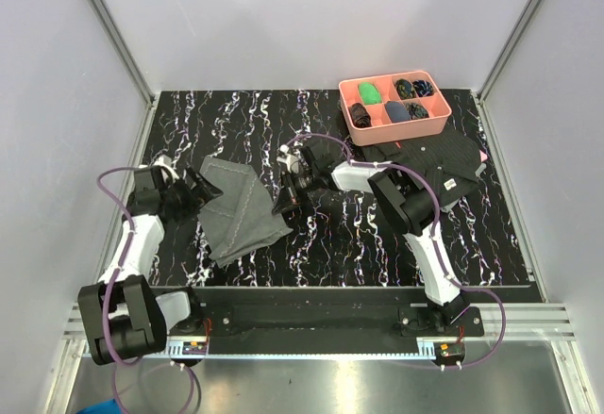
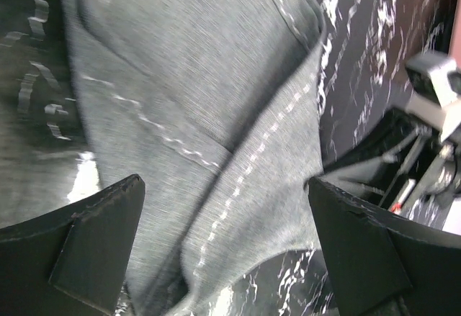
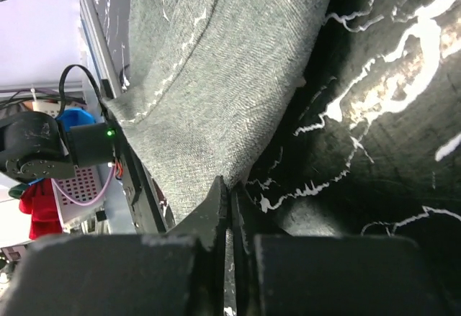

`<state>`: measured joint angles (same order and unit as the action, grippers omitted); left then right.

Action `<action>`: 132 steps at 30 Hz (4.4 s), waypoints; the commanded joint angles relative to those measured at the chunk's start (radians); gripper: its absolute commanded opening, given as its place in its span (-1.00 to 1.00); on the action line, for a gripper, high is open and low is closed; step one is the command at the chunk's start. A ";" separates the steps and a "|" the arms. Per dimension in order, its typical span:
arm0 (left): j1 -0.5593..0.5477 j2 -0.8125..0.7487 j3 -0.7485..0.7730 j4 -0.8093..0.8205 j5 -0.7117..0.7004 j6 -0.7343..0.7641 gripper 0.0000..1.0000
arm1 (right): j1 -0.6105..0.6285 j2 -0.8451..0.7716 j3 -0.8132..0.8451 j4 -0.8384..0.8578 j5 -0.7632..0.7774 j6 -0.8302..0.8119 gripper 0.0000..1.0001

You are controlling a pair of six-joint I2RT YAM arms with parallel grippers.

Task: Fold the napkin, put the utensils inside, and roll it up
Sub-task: Fold the napkin

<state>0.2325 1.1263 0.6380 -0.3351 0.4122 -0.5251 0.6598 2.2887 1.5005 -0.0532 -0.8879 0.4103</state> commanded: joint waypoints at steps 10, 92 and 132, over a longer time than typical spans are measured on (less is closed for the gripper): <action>-0.318 0.081 0.060 0.093 -0.141 -0.042 0.97 | -0.201 -0.257 -0.367 0.066 0.090 -0.002 -1.00; -0.372 0.236 -0.126 0.292 0.272 -0.219 -0.41 | 0.204 -0.764 -0.490 -0.218 0.728 -0.294 0.67; -0.186 -0.025 -0.189 0.100 0.160 -0.107 0.82 | 0.402 -0.636 -0.374 -0.053 0.880 -0.354 0.77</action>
<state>0.1341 1.1004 0.4660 -0.2855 0.5694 -0.6197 1.0538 1.8118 1.2186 -0.1036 -0.1349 0.0811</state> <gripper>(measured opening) 0.952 0.849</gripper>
